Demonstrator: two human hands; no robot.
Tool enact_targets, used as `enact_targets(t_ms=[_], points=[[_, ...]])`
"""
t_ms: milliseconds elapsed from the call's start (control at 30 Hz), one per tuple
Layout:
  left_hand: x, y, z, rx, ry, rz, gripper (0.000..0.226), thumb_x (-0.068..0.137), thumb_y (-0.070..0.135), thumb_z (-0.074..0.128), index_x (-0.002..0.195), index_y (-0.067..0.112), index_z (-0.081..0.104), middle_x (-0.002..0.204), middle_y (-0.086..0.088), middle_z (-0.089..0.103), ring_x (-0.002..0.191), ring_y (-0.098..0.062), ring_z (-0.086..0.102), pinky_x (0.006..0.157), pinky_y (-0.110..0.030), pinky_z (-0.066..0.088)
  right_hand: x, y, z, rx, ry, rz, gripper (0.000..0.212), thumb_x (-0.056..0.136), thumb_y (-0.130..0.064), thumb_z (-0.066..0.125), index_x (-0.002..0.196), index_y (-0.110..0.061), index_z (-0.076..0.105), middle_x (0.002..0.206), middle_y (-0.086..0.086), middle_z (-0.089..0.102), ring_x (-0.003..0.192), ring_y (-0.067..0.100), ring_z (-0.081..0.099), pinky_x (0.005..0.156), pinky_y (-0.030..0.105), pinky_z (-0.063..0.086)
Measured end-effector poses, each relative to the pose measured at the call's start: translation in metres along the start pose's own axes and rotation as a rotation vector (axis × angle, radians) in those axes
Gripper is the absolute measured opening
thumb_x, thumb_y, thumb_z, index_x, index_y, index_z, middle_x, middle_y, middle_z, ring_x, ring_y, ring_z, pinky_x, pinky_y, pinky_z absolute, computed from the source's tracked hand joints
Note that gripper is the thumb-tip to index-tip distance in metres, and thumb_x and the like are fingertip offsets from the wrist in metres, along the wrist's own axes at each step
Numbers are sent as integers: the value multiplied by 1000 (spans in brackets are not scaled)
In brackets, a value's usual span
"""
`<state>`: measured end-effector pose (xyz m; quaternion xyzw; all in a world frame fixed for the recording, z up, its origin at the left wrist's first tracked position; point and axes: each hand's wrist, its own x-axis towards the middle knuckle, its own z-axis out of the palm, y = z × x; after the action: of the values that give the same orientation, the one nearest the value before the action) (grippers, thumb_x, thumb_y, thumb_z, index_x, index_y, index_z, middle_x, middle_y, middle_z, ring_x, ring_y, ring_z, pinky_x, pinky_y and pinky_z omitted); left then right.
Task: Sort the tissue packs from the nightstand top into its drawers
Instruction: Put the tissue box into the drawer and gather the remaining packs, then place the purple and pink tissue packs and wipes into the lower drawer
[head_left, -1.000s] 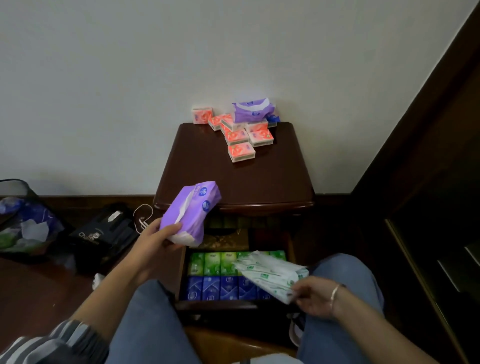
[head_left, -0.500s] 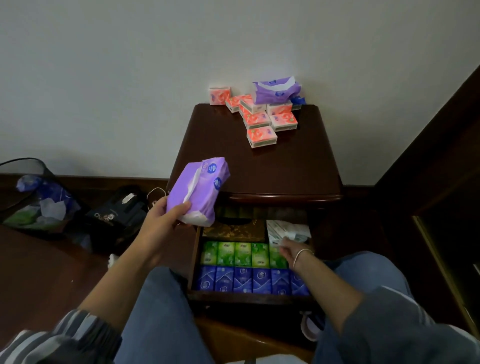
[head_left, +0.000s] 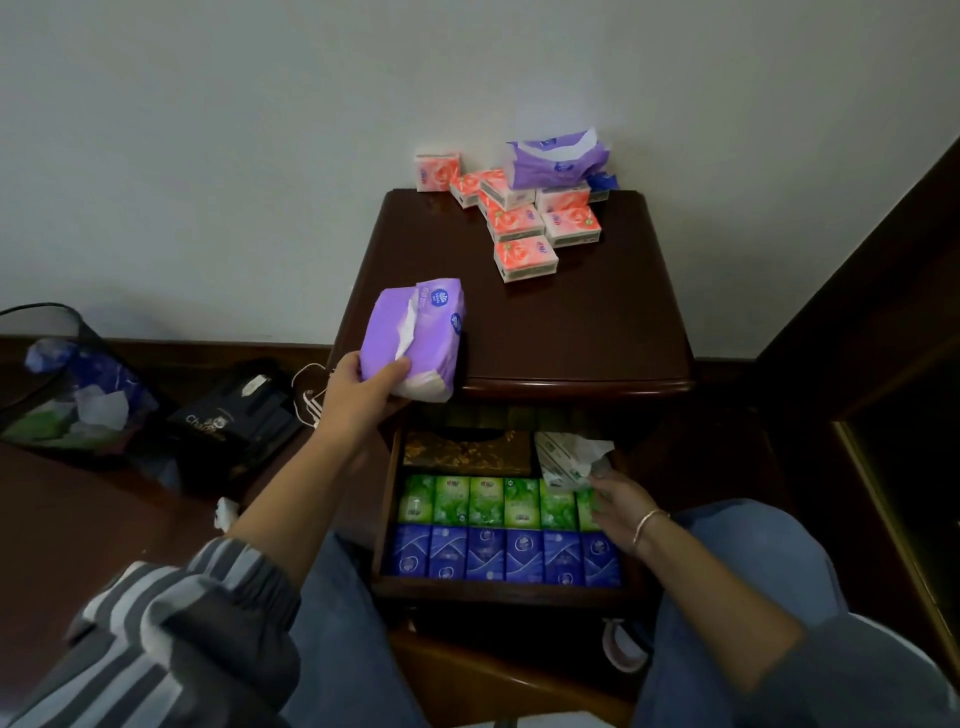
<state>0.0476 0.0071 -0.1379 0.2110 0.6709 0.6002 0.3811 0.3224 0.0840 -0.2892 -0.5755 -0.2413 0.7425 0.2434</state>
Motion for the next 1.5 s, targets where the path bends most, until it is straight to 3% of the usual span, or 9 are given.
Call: enact_targets(t_ms=[300,400,533,833,967,1100,1233,1367,1500], points=[[5,-9,-11,28,9,1,35,86,19,69,116,10,54,117,-8,62,105,-23,64,78,-34,57,24,14,27,-159,-33,21,57,92,4,43,145,-9,28,143,14,35,140,34,27,115,47,24],[9,-14,-23,37,7,24,34,85,21,69,115,14,56,116,-6,63,102,-20,65,71,-28,56,19,5,27,-4,21,-30,40,91,7,39,125,-13,48,137,16,41,131,32,40,111,42,31],[10,-21,-31,0,19,23,34,85,21,70,115,13,57,114,-6,65,96,-16,66,63,-23,55,5,-10,28,335,-18,-37,49,91,11,29,137,-4,38,145,13,37,139,27,31,114,42,25],[-1,-20,-41,11,18,19,45,73,32,74,111,13,60,116,-11,65,105,-28,65,86,-45,56,-5,-28,82,593,20,92,40,90,12,22,121,8,47,148,16,34,139,24,32,115,41,21],[-9,-17,-52,56,25,45,37,76,31,73,106,12,61,116,-16,63,107,-34,63,89,-48,53,-20,-18,74,489,29,105,55,87,11,14,139,1,32,150,12,33,140,24,31,116,42,19],[-20,-14,-53,42,19,59,39,78,30,72,110,13,59,117,-13,63,107,-30,63,87,-46,54,-60,16,53,292,-75,220,28,87,6,30,70,-5,48,117,14,54,133,29,42,111,46,28],[-33,-16,-53,28,0,35,31,84,29,70,111,21,56,114,0,62,108,-21,62,91,-46,55,-119,19,24,-164,-175,322,10,89,-5,48,81,-7,54,120,15,59,115,29,55,100,40,39],[-44,-17,-53,32,7,33,30,85,30,70,110,24,54,113,3,60,107,-18,62,87,-41,56,-164,4,23,-789,-97,-170,12,89,-15,57,96,-19,65,104,2,69,94,14,66,70,14,49],[-51,-16,-52,31,1,26,35,85,27,70,115,20,54,116,0,59,105,-17,62,78,-33,57,-170,-10,45,-1247,28,-840,29,92,-28,50,119,-21,60,119,-5,62,113,11,56,95,26,44]])
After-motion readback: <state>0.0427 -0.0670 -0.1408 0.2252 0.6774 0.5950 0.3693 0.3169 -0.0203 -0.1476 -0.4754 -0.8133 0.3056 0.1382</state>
